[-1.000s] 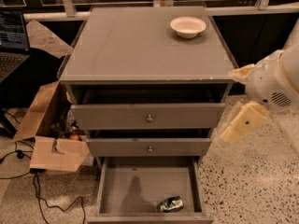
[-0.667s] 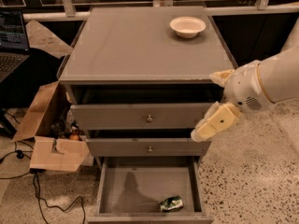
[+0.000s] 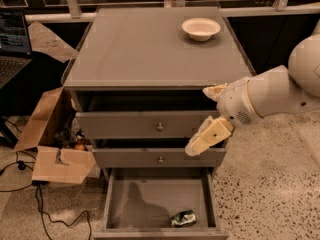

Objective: Pick green can from bottom drawer and place on counter

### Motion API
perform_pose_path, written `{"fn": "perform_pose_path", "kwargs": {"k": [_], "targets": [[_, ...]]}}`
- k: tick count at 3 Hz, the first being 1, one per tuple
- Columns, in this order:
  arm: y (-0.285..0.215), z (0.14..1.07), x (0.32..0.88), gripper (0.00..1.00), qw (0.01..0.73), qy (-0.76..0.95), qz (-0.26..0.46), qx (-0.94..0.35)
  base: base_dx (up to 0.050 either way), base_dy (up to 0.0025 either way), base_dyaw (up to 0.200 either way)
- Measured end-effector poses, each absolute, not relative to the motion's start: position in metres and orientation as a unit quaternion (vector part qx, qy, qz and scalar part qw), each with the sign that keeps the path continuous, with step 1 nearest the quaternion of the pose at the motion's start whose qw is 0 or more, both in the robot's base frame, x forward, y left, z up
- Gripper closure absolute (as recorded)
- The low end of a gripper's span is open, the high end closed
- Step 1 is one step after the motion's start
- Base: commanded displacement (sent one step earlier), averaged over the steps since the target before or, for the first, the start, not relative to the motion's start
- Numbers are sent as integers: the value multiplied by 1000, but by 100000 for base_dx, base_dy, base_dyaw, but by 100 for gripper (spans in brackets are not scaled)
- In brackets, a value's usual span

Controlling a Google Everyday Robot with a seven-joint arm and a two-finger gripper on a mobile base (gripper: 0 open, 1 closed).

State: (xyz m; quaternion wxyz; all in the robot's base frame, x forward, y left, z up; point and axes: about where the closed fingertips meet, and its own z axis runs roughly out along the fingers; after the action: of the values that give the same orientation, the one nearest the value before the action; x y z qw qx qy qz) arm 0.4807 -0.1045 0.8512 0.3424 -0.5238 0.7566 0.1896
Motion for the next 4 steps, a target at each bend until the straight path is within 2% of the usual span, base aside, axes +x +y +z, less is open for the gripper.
{"fn": "perform_pose_path", "kwargs": {"k": [1,2,3,4], "targets": [[-100,796,469,0,311,774,188,-519,0,0,0],[-104,716,443,0,241,784,191,-539,0,0,0],[-121,649,419,0,177,789,205,-552,0,0,0],[-142,604,408,0,148,811,222,-521,0,0,0]]}}
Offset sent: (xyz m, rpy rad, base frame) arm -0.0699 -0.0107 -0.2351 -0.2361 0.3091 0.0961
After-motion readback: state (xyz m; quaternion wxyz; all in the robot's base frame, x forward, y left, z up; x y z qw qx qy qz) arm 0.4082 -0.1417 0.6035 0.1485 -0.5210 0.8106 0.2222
